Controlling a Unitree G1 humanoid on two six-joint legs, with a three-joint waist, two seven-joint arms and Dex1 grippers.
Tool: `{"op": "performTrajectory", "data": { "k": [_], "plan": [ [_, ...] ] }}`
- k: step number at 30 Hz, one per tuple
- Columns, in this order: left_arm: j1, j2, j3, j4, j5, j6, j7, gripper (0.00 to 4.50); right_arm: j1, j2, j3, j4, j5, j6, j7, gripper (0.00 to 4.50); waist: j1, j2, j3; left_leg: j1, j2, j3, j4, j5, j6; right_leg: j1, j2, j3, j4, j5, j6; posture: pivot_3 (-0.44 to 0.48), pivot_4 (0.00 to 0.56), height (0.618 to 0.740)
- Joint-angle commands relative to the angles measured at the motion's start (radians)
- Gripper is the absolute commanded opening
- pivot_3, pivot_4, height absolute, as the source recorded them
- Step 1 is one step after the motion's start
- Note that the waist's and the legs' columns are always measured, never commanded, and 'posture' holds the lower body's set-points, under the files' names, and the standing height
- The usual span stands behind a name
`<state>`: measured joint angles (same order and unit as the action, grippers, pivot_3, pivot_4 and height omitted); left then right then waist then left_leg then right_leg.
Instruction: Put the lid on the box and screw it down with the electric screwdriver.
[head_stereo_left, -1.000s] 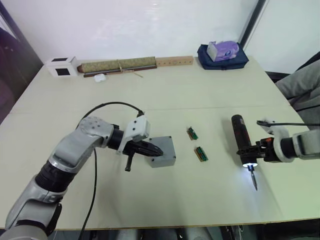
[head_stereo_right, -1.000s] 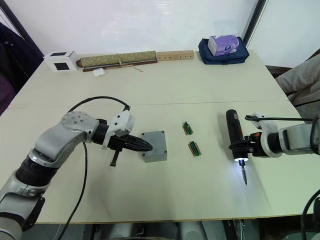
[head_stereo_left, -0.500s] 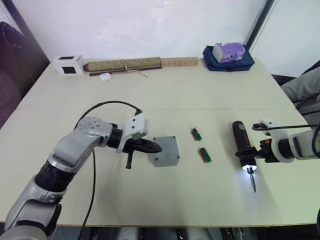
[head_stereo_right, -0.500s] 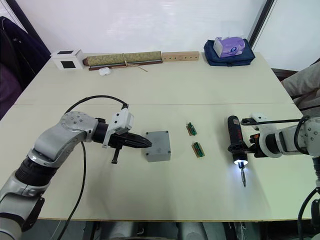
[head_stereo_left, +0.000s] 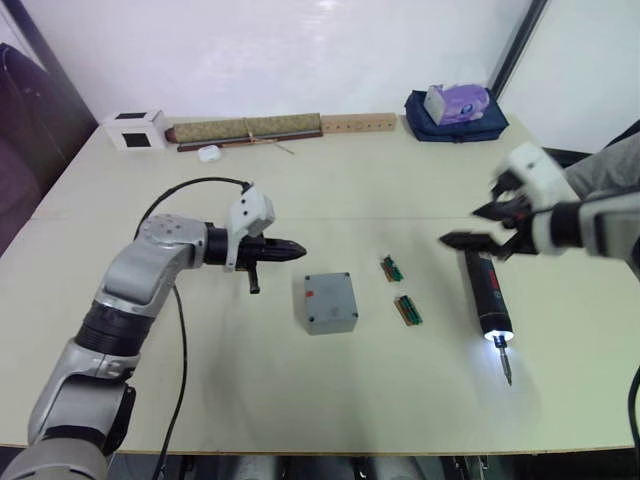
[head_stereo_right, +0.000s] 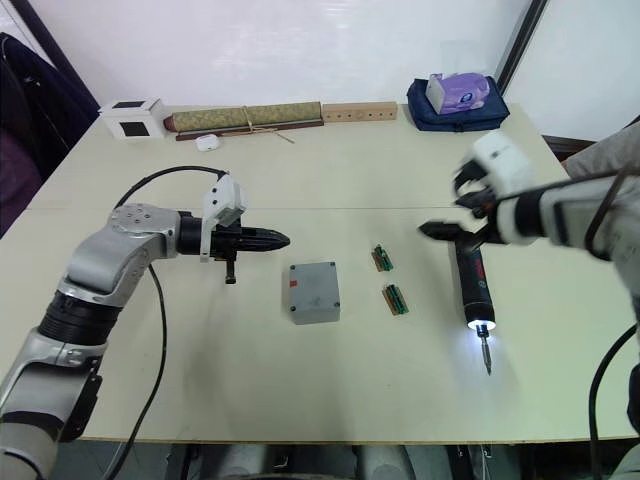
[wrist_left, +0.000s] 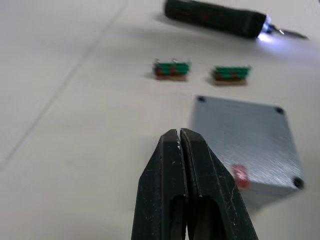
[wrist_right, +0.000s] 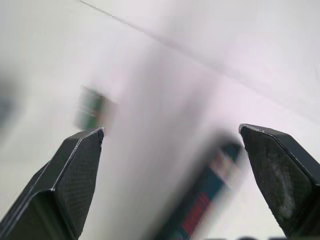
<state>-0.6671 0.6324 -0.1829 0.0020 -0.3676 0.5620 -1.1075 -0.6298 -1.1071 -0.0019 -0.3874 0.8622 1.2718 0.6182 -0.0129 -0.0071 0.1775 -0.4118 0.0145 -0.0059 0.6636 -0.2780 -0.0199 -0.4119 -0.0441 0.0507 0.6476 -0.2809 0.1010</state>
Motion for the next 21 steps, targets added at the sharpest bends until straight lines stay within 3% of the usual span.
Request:
{"op": "performTrajectory", "data": {
  "k": [1, 3, 13, 21],
  "plan": [
    [0.058, 0.050, -0.074, -0.017, 0.114, -0.063, 0.002, 0.00, 0.185, 0.031, 0.069, -0.250, -0.014, -0.119, 0.059, 4.46, 0.002, 0.000, 0.000, 0.000, 0.000, 0.000, 0.000, 0.000, 0.000, 0.000, -0.001, 0.000, 0.000, 0.000, 0.000, 0.000, 0.150, 0.740],
    [0.091, 0.071, -0.125, -0.027, 0.175, -0.103, -0.004, 0.00, 0.225, 0.060, 0.115, -0.307, -0.049, -0.150, 0.047, 4.46, 0.001, 0.000, 0.000, -0.002, -0.001, 0.001, 0.000, 0.000, 0.000, -0.002, -0.003, 0.001, 0.001, 0.000, 0.000, 0.000, 0.150, 0.740],
    [0.115, 0.015, -0.126, -0.029, 0.173, -0.087, 0.014, 0.00, 0.244, 0.234, 0.273, -0.292, -0.187, -0.171, -0.031, 4.46, 0.001, -0.002, 0.000, 0.001, -0.001, 0.000, 0.004, 0.000, -0.001, 0.002, -0.002, 0.000, 0.002, 0.001, 0.002, 0.000, 0.150, 0.740],
    [0.067, -0.069, -0.142, 0.022, 0.183, -0.130, 0.015, 0.00, 0.241, 0.318, 0.276, -0.315, -0.189, -0.131, -0.052, 4.46, 0.002, -0.002, 0.000, 0.001, -0.002, 0.000, 0.004, 0.000, -0.001, 0.002, -0.002, 0.000, 0.003, 0.001, 0.002, 0.000, 0.150, 0.740]
  ]
}}
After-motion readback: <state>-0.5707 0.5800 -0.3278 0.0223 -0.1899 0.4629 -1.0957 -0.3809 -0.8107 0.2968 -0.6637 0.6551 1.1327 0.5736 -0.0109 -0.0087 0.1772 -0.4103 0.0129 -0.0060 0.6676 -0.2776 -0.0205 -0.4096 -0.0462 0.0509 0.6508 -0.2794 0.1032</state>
